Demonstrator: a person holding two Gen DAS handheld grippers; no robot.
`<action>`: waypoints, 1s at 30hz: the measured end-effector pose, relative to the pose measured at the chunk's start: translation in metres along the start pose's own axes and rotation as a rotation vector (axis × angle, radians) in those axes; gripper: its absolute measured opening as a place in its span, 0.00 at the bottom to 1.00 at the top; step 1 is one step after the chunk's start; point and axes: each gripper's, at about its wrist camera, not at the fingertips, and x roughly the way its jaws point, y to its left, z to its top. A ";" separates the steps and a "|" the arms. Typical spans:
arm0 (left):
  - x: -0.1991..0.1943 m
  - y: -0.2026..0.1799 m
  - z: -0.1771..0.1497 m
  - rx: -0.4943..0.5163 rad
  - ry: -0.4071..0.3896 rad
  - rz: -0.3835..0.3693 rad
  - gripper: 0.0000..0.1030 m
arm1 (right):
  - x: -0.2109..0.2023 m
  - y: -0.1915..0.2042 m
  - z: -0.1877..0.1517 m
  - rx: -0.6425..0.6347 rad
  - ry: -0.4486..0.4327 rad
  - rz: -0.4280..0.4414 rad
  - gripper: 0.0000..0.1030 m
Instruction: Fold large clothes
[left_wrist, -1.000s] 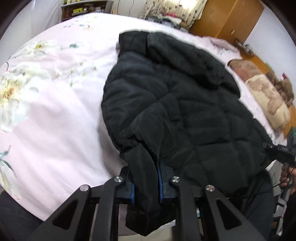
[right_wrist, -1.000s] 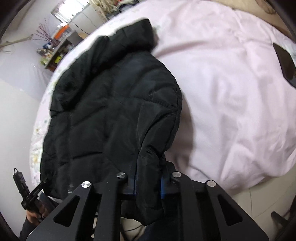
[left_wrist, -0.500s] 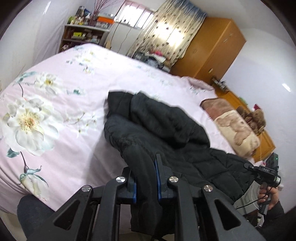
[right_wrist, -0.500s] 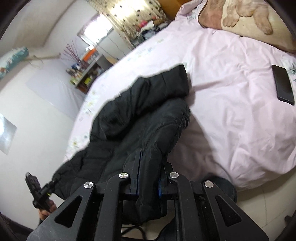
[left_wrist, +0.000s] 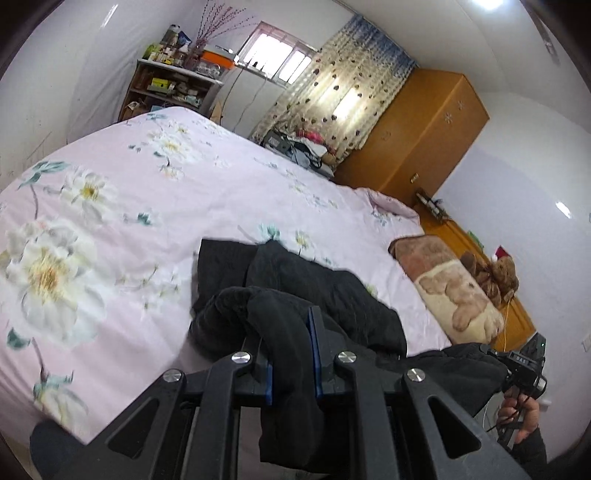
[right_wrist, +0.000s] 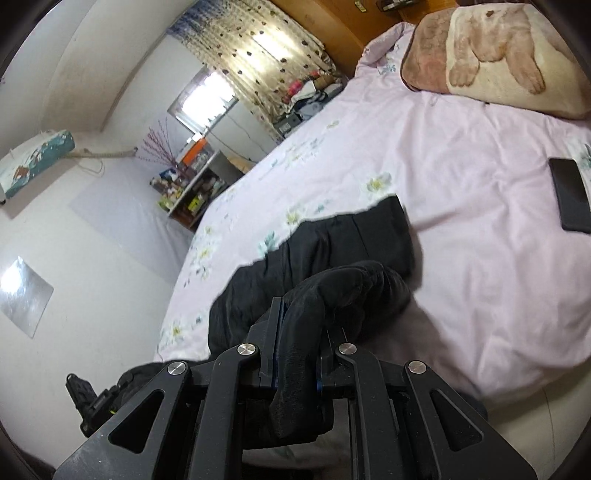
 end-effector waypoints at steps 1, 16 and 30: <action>0.005 0.001 0.007 -0.006 -0.007 -0.004 0.15 | 0.005 0.003 0.007 -0.001 -0.007 0.003 0.12; 0.151 0.029 0.093 -0.084 0.049 0.068 0.15 | 0.131 0.002 0.093 0.036 0.053 -0.093 0.14; 0.265 0.080 0.080 -0.161 0.196 0.161 0.19 | 0.251 -0.051 0.098 0.109 0.207 -0.230 0.18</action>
